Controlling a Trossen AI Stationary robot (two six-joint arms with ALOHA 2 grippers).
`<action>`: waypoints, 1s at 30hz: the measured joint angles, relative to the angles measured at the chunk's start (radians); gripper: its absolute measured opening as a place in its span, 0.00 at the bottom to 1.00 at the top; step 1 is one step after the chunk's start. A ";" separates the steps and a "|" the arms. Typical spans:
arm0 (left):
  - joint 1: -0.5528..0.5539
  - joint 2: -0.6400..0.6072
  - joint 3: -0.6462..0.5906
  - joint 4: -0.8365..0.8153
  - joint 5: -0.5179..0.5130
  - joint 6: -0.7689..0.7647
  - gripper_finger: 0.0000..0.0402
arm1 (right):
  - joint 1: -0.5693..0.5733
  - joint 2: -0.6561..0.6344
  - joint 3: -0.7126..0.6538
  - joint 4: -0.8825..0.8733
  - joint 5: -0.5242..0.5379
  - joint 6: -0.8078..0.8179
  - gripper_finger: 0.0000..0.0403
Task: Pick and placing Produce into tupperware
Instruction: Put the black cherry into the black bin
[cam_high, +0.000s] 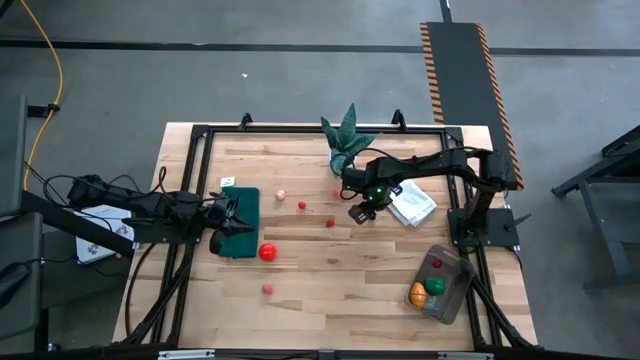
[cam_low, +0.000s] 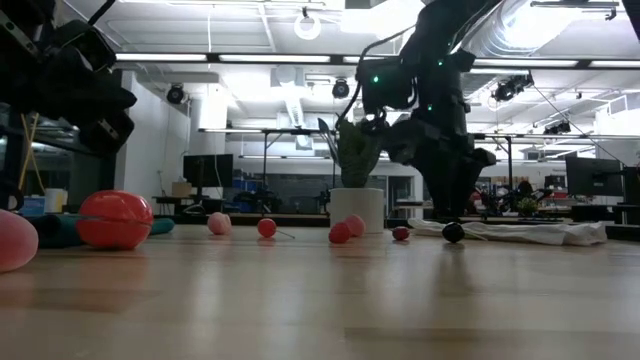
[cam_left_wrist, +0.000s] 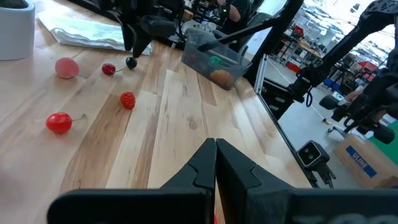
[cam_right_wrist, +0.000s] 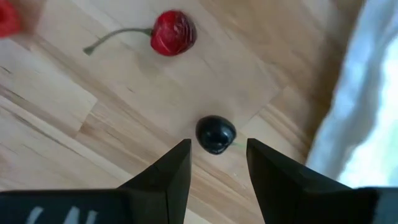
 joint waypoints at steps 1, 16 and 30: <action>0.000 0.000 0.000 0.000 0.000 -0.004 0.00 | 0.000 0.008 0.000 0.001 -0.001 -0.004 0.36; 0.000 0.000 0.000 0.000 0.000 -0.066 0.00 | 0.007 0.050 0.000 0.036 0.020 -0.087 0.36; 0.000 0.000 0.000 0.000 0.000 -0.077 0.00 | 0.007 0.088 0.000 0.024 0.015 -0.116 0.36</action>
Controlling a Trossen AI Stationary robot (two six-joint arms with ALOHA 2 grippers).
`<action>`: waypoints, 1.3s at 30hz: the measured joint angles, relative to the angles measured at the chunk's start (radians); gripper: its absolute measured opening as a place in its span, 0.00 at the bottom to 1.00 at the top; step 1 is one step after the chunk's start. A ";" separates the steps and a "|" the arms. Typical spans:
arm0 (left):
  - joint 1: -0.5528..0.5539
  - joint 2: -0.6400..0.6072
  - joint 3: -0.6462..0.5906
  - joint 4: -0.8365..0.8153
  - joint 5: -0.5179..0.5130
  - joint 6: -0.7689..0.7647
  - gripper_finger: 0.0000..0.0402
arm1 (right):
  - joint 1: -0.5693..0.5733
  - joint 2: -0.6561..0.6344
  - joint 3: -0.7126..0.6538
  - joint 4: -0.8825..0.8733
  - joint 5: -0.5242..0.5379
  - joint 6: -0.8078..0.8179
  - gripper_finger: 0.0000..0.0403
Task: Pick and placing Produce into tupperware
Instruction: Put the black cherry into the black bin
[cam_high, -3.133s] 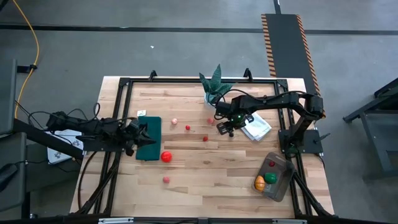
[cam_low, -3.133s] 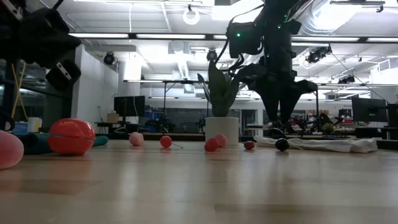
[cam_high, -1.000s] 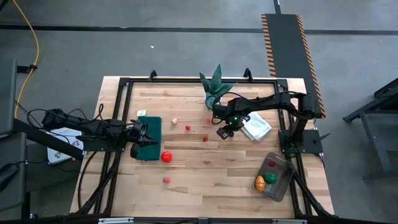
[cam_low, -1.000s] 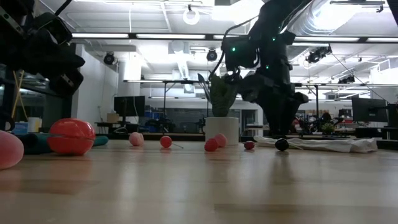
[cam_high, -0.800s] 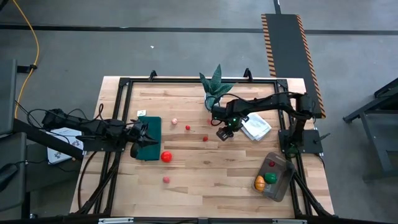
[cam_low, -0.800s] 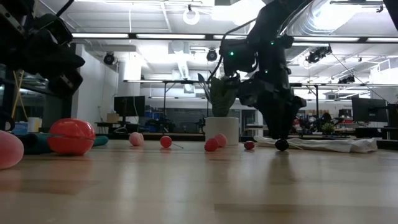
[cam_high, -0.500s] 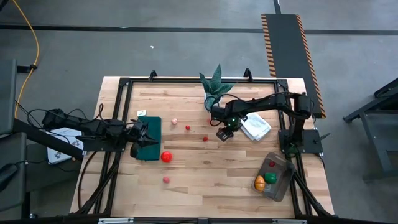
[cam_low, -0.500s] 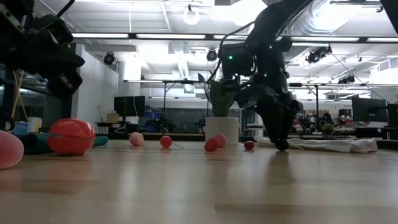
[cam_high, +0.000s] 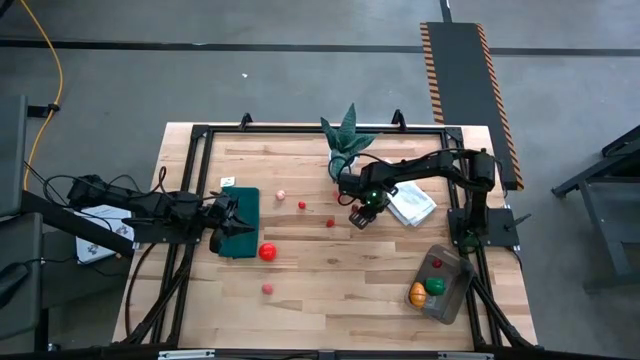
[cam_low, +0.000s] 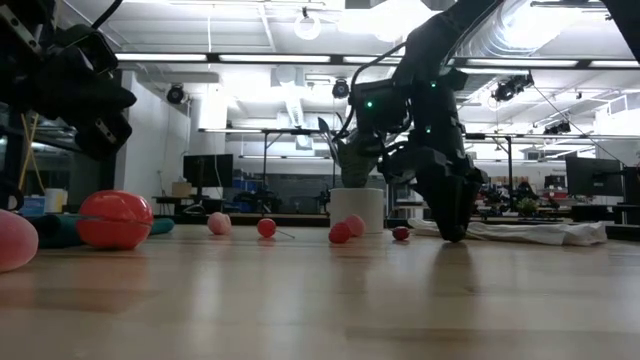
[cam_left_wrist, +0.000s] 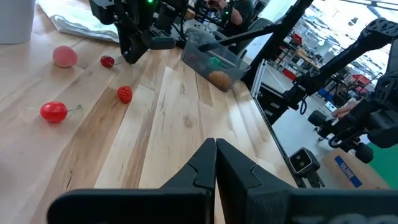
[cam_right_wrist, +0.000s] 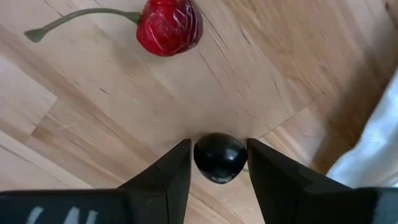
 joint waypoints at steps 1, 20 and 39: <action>0.000 0.000 0.000 0.000 0.000 0.000 0.00 | 0.000 0.000 0.000 0.000 0.000 0.000 0.36; 0.000 0.000 0.000 0.000 0.000 0.001 0.00 | 0.000 0.000 0.000 0.005 0.012 0.000 0.36; 0.000 0.000 0.000 0.000 -0.001 0.001 0.00 | 0.000 0.000 0.000 0.003 0.019 0.019 0.25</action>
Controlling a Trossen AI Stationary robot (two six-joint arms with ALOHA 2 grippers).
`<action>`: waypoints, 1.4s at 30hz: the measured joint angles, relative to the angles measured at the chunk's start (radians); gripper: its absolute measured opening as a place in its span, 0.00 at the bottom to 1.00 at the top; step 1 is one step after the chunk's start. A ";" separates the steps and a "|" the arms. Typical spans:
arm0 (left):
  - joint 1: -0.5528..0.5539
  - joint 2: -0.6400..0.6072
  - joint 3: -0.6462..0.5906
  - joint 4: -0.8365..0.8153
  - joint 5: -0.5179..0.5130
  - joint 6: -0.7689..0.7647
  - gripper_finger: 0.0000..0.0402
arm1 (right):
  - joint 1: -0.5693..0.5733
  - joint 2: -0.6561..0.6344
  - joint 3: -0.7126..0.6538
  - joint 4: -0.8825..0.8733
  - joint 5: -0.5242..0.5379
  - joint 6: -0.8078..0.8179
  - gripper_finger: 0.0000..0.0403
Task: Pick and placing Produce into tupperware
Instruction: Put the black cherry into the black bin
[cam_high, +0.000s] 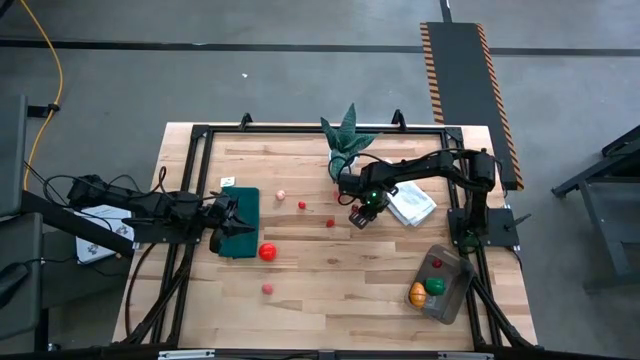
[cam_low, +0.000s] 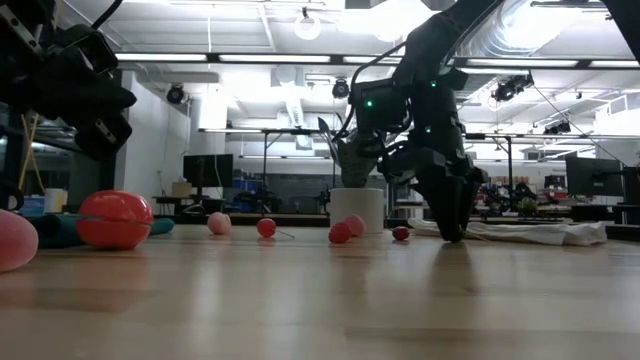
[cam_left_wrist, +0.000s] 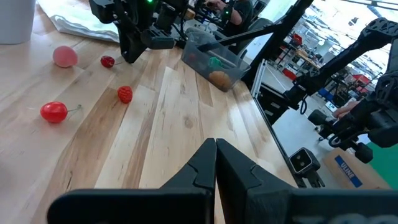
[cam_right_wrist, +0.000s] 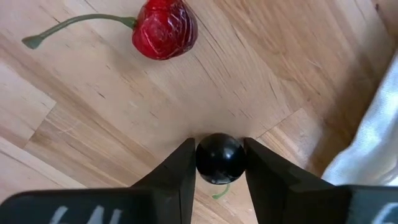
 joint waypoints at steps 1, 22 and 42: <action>0.000 0.000 0.000 0.000 0.000 0.000 0.00 | 0.000 0.000 0.000 -0.002 0.000 0.000 0.25; 0.000 0.000 0.000 0.000 0.000 0.000 0.00 | 0.000 -0.118 0.000 -0.054 -0.012 0.065 0.25; 0.000 0.000 0.000 0.000 0.004 0.000 0.00 | 0.000 -0.292 0.000 -0.114 -0.011 0.193 0.25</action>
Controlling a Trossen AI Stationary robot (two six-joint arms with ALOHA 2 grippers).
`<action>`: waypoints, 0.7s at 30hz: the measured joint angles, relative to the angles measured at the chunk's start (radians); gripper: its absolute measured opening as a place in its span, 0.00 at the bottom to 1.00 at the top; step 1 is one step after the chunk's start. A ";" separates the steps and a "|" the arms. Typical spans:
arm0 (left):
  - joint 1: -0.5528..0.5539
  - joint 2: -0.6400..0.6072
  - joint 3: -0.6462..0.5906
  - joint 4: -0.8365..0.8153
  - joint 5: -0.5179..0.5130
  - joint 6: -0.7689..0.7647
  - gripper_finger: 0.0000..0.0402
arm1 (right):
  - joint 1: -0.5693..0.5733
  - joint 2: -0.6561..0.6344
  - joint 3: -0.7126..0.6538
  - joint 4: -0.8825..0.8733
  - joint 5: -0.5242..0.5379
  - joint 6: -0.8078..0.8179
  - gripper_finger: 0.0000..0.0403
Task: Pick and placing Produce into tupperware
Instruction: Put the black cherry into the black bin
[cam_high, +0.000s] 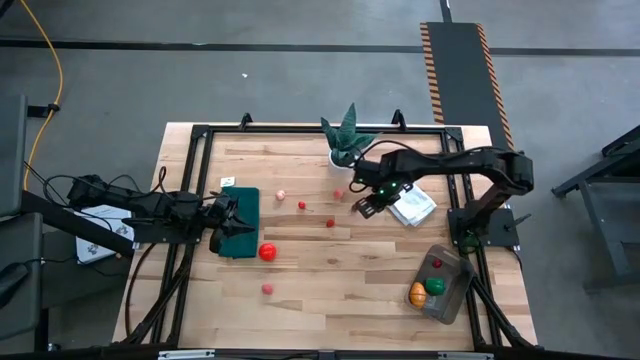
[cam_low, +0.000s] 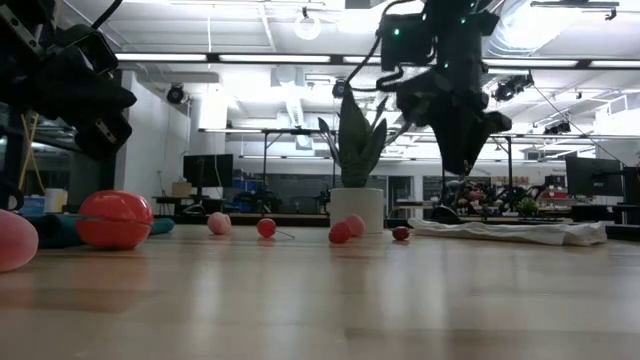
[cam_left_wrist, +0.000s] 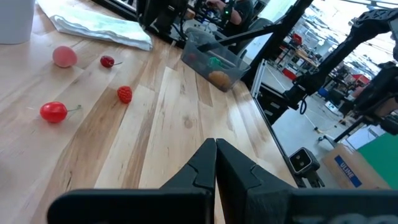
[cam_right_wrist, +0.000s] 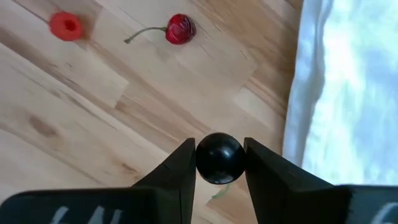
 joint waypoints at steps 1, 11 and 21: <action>0.000 0.000 0.000 0.000 0.000 0.000 0.00 | 0.000 -0.012 0.000 -0.001 0.000 0.005 0.25; 0.000 0.000 0.000 0.000 0.001 0.000 0.00 | 0.000 -0.102 0.000 -0.059 0.005 0.053 0.25; 0.000 0.000 0.000 0.000 0.001 -0.001 0.00 | 0.000 -0.179 0.000 -0.073 0.013 0.097 0.25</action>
